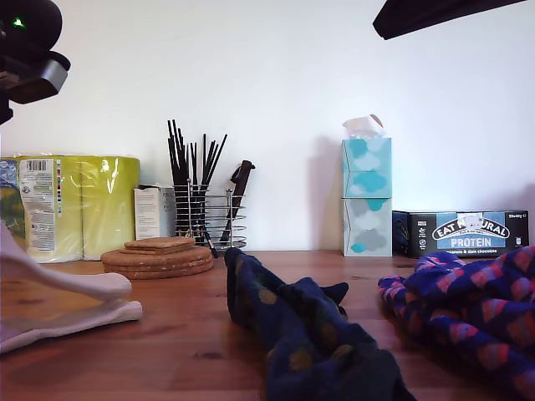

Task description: Pair up the socks based on colour and pattern, by placing each sock on top of its pair

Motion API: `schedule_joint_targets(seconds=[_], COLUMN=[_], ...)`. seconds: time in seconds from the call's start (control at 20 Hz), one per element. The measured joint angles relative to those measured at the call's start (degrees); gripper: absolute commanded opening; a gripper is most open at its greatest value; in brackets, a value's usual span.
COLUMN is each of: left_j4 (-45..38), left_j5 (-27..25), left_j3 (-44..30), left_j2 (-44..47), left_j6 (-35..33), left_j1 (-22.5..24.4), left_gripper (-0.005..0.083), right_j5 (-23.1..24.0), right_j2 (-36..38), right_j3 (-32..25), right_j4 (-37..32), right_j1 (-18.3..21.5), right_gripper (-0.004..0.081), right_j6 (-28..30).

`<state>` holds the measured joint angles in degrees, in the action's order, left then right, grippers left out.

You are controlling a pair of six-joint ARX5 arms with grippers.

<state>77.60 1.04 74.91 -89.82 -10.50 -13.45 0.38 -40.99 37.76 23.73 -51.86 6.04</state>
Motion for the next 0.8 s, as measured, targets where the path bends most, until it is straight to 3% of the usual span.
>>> schedule_joint_targets(seconds=[0.1,0.2,0.45,0.5,0.55,0.6,0.65,0.8], left_j4=[-1.36,-1.66,-3.13,-3.74,-4.87,-6.23,-7.56,-12.37], left_j5=[0.09,-1.55,-5.27,-5.33,-5.25,-4.33,-3.06,2.64], left_j3=[-2.29,-3.76,-3.76,-3.76,-3.76,-3.76,-3.76,-3.76], left_j2=[0.00,-0.02,-0.02,-0.02,-0.02,-0.02,-0.02,-0.02], left_j6=[-0.22,-0.24,-0.24,-0.31,-0.66,-1.79,-3.13,-9.11], left_j1=[0.37,0.37,0.37,0.37,0.37,0.37,0.37,0.37], left_gripper=[0.0219,0.0335,0.0359,0.0327,0.0208,0.0037,-0.0015,-0.0025], right_j5=[-0.02,-0.37,-1.57,-1.57,-1.57,-1.60,-1.62,-1.70], right_j2=[0.00,0.00,0.00,0.00,0.00,0.00,0.00,0.00], right_j3=[0.00,0.00,0.00,0.00,0.00,0.00,0.00,0.00], right_j4=[0.00,0.00,0.00,0.00,0.00,0.00,-0.02,0.00], right_j1=[0.00,0.00,0.00,0.00,0.00,0.00,0.00,0.00], right_gripper=[-0.0012,-0.0012,-0.0012,-0.0012,-0.0012,-0.0012,-0.0012,-0.0012], right_j6=[0.00,-0.02,0.09,0.13,0.22,0.22,0.22,0.22])
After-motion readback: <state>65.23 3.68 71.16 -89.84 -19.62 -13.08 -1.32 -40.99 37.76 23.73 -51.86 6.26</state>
